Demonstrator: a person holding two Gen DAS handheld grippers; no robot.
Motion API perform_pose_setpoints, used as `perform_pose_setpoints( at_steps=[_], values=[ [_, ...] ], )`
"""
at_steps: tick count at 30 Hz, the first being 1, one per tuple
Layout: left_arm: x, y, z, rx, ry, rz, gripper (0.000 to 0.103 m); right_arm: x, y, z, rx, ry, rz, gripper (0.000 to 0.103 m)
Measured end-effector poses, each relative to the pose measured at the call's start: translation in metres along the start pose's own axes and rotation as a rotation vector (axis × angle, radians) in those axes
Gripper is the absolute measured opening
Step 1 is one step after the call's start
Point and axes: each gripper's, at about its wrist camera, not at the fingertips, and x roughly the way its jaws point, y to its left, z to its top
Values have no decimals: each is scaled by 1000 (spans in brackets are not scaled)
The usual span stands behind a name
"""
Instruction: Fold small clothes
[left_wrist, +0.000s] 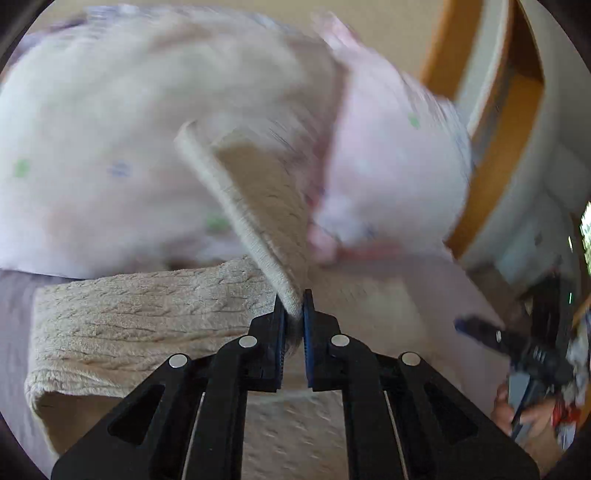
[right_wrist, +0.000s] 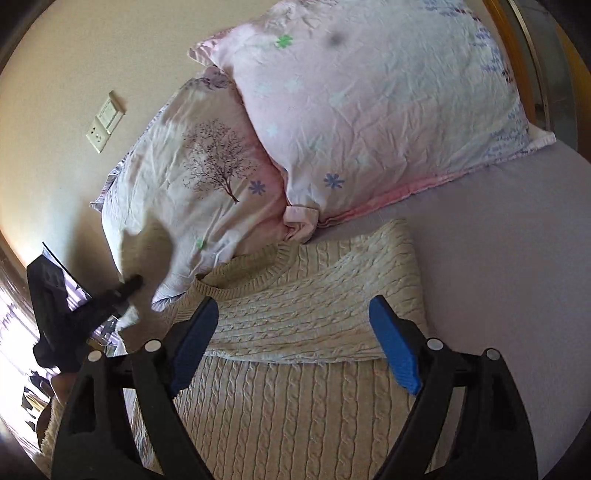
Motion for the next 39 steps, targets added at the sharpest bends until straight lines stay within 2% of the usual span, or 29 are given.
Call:
perform_pose_setpoints(
  at_steps=[1,2,3,5,7,8,9,11,15,19,21,22,24,26,28,30,31,33,35,36,37,38,39],
  values=[
    [24,-19,-10,45,90,-36,8,4,-7,1,30,21,-1,84],
    [37,-28,-19,44,152,-82,8,7,-14,1,59,43,7,82],
    [41,-28,-28,10,187,-139,8,9,-21,2,85,59,18,80],
    [25,-14,-39,-58,179,-190,8,10,-33,4,119,77,32,63],
    [-7,10,-49,-85,124,-157,8,16,-38,8,133,104,18,52],
    [-26,22,-56,-100,93,-119,16,21,-40,9,138,120,-4,48],
    [-46,36,-66,-120,63,-66,34,25,-40,10,138,136,-21,46],
    [-83,63,-80,-158,15,24,55,29,-40,9,128,147,-66,45],
    [-136,114,-115,-273,9,169,59,30,-34,3,63,146,-162,45],
    [-158,147,-148,-371,44,175,59,28,-28,-6,-34,172,-261,45],
    [-161,150,-160,-382,56,158,59,25,-29,-13,-45,189,-266,35],
    [-163,149,-166,-379,58,150,59,23,-28,-18,-64,194,-286,18],
    [-163,146,-172,-375,61,134,59,19,-24,-24,-113,192,-310,4],
    [-162,147,-177,-384,61,114,59,11,-18,-17,-121,135,-275,3],
    [-159,146,-179,-395,61,109,59,2,-9,4,-109,42,-229,3],
    [-158,145,-181,-403,59,101,59,5,-1,25,-109,-27,-219,3],
    [-158,144,-183,-404,59,101,59,15,1,33,-108,-22,-242,4],
    [-160,143,-188,-408,62,105,59,49,-12,40,-96,79,-332,6],
    [-165,143,-194,-422,59,109,59,60,-30,33,-25,161,-402,16],
    [-168,144,-199,-433,54,103,59,54,-37,27,14,170,-377,24],
    [-170,145,-203,-444,55,94,59,43,-42,20,42,173,-323,49],
    [-171,146,-207,-454,59,82,59,28,-46,10,62,167,-278,63],
    [-174,147,-211,-459,49,70,59,12,-50,0,77,160,-248,63]
  ],
)
